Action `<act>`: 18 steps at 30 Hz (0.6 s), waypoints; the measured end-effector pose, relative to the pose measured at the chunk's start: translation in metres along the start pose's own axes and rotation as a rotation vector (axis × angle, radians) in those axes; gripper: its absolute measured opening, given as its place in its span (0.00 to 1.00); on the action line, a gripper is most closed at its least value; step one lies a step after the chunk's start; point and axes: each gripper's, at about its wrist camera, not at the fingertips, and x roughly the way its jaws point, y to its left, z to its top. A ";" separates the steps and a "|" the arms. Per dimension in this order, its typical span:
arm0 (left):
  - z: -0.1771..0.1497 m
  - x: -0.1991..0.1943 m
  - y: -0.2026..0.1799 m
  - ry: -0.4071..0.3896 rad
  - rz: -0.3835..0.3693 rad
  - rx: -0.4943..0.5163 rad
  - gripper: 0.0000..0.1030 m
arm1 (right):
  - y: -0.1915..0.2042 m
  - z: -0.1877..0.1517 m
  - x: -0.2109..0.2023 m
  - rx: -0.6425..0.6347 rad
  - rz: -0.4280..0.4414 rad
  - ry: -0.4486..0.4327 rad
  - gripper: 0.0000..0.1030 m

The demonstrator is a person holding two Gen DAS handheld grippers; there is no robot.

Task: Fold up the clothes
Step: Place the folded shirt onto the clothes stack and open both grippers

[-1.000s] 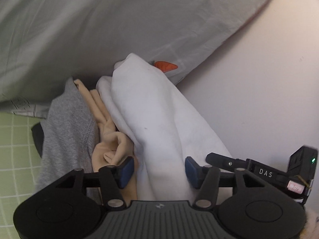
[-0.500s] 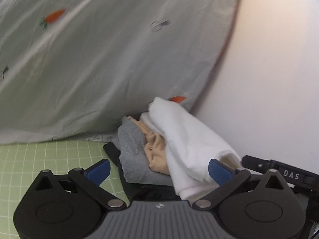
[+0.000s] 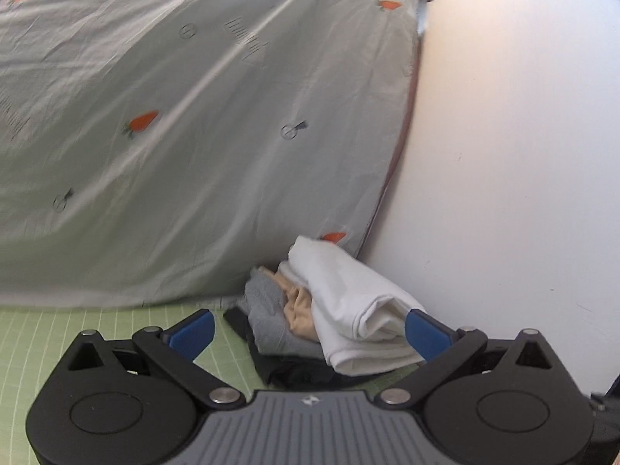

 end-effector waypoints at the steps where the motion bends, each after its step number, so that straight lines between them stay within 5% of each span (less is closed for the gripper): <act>1: -0.005 -0.003 0.002 0.028 -0.012 -0.020 1.00 | -0.001 -0.005 -0.005 0.003 -0.008 0.010 1.00; 4: -0.017 -0.010 0.003 0.099 -0.066 0.015 1.00 | -0.001 -0.022 -0.016 0.001 -0.034 0.025 1.00; 9: -0.036 -0.021 -0.004 0.143 0.025 0.124 1.00 | -0.003 -0.034 -0.027 -0.002 -0.035 0.046 1.00; 18: -0.049 -0.028 0.000 0.175 0.010 0.138 1.00 | 0.005 -0.039 -0.034 -0.019 -0.025 0.052 1.00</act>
